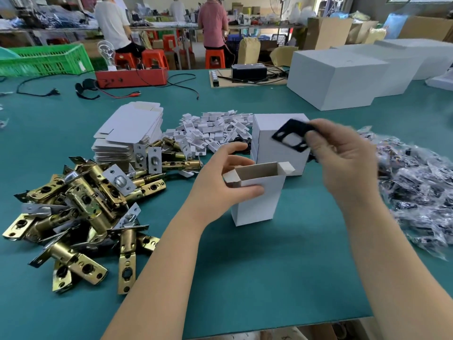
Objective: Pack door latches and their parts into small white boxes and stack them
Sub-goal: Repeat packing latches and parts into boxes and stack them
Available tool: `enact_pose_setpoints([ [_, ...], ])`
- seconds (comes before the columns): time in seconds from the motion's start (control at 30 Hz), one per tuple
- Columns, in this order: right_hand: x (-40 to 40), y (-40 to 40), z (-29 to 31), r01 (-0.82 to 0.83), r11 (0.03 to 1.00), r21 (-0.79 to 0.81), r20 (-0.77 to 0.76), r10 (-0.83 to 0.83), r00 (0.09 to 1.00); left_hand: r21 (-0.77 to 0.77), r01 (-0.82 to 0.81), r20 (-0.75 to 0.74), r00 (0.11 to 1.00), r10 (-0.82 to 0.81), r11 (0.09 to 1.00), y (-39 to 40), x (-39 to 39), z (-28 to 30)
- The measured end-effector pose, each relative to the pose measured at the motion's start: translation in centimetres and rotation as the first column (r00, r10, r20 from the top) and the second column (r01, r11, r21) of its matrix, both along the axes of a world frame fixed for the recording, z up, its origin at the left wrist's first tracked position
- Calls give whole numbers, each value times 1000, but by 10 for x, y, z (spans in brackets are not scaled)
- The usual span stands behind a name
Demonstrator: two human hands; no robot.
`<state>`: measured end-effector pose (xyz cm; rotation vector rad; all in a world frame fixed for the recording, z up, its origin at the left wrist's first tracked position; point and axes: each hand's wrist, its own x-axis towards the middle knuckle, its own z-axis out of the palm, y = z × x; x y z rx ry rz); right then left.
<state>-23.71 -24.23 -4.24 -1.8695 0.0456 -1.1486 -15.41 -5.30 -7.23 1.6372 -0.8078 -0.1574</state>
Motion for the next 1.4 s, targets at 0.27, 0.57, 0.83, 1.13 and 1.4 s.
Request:
enact_pose_setpoints([
  [0.27, 1, 33, 0, -252, 946, -205, -404, 152, 902, -45, 66, -112, 991, -70, 997, -1, 3, -7],
  [0.57, 0, 37, -1, -240, 968, -68, -401, 194, 896, -102, 131, -213, 966, -150, 986, -1, 5, -9],
  [0.83, 0, 40, -9, -187, 843, -504, -386, -26, 922, -162, 149, -266, 945, -189, 975, 1, 5, -9],
  [1.13, 0, -23, -30, 404, 834, -375, -465, -546, 697, -173, 141, -292, 938, -187, 975, 1, 5, -9],
  [1.4, 0, -84, -63, 290, 801, -524, -804, -578, 142, -175, 140, -291, 938, -187, 975, 0, 4, -10],
])
